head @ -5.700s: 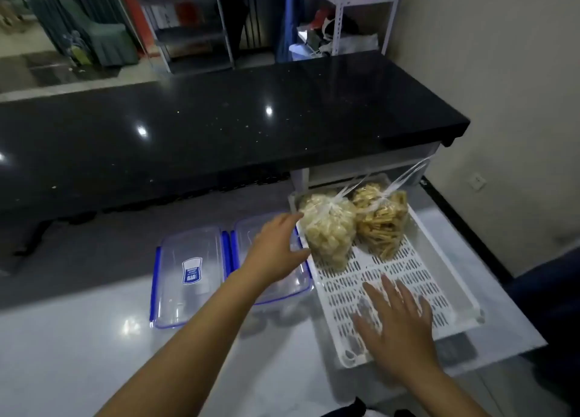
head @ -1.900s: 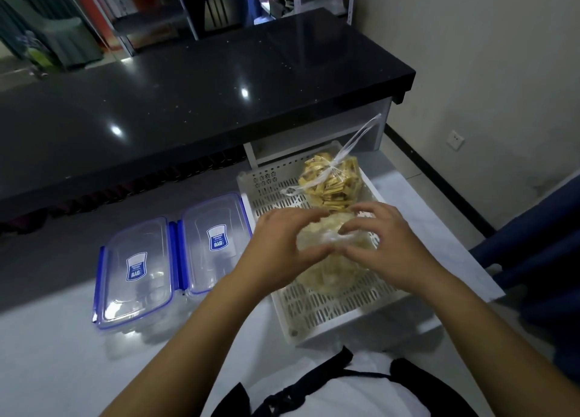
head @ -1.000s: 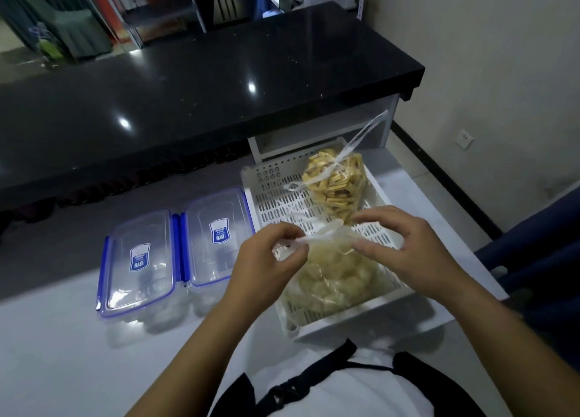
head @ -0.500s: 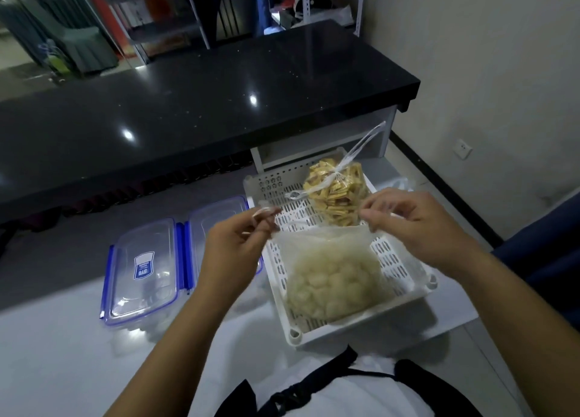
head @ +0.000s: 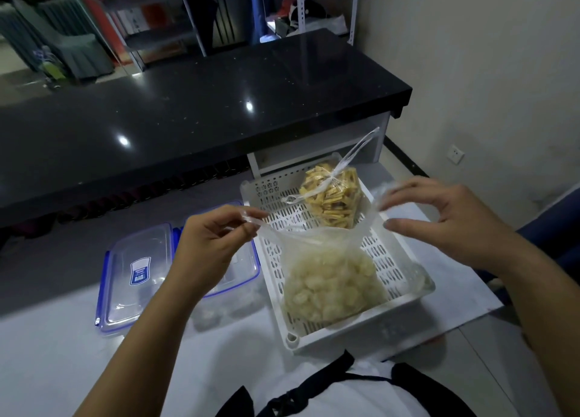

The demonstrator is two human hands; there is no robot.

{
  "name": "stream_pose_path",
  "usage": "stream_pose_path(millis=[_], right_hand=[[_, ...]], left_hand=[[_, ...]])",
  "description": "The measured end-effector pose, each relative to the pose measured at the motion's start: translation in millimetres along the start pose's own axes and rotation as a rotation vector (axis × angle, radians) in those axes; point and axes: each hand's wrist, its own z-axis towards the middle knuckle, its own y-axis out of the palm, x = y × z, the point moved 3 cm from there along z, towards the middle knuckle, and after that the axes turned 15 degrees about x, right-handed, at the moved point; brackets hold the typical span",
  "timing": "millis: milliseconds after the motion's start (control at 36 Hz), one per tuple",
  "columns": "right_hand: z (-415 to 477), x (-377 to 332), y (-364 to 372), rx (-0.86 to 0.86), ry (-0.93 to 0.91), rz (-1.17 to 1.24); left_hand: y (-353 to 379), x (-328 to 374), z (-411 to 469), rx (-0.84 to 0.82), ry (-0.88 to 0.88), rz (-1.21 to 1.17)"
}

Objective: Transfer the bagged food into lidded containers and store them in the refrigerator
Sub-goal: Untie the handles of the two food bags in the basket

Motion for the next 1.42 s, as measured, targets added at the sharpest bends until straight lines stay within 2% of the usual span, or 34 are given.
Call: stream_pose_path(millis=[111, 222, 333, 472, 556, 639, 694, 778, 861, 972, 1056, 1111, 1167, 1222, 1306, 1361, 1417], right_hand=[[1.9, -8.6, 8.5, -0.016, -0.029, -0.022], [9.0, -15.3, 9.8, 0.121, -0.053, 0.031], [15.2, -12.5, 1.2, 0.177, -0.07, -0.044], [18.4, -9.3, -3.3, 0.453, -0.135, -0.015], [16.3, -8.2, 0.1, 0.572, -0.061, 0.198], [11.0, -10.8, -0.4, 0.61, 0.039, 0.392], [8.2, -14.2, -2.9, 0.545, 0.132, 0.55], [8.9, -15.6, -1.0, 0.329, 0.387, 0.871], [13.6, -18.5, -4.5, 0.158, 0.554, 0.949], [22.1, -31.6, -26.9, -0.058, 0.506, 1.106], [22.6, -35.0, -45.0, -0.169, 0.434, 1.083], [16.4, -29.2, -47.5, -0.232, 0.493, 1.034], [5.1, -16.2, -41.5, -0.291, 0.642, 1.039], [-6.6, -2.0, -38.6, -0.289, 0.765, 1.067], [-13.6, -0.6, -40.1, -0.387, 0.788, 1.268], [-17.5, -0.7, -44.1, -0.346, 0.803, 1.274], [-16.6, 7.1, -36.5, -0.346, 0.771, 1.151]], left_hand=[[3.4, 9.4, 5.2, 0.038, 0.093, -0.018], [8.4, 16.0, 8.1, 0.117, 0.11, -0.104], [12.3, 18.8, 10.5, 0.189, 0.099, -0.214], [22.1, 18.4, 6.9, 0.164, -0.125, -0.43], [24.6, 21.3, 6.1, 0.158, -0.262, -0.597], [20.5, 28.5, 0.9, 0.097, -0.302, -0.661], [19.7, 35.7, -6.9, -0.008, -0.325, -0.618], [18.0, 37.3, -10.9, -0.126, -0.421, -0.566], [17.5, 44.3, -7.1, -0.166, -0.532, -0.719], [12.9, 57.7, -4.0, -0.192, -0.495, -0.822], [9.1, 65.4, -9.4, -0.22, -0.459, -0.721], [10.3, 63.6, -20.2, -0.221, -0.551, -0.64], [14.3, 58.8, -35.9, -0.246, -0.67, -0.601], [16.9, 55.6, -48.4, -0.273, -0.711, -0.612], [17.7, 56.6, -54.2, -0.306, -0.667, -0.642], [20.1, 56.1, -54.7, -0.318, -0.663, -0.627], [23.4, 54.4, -54.5, -0.322, -0.672, -0.605]])
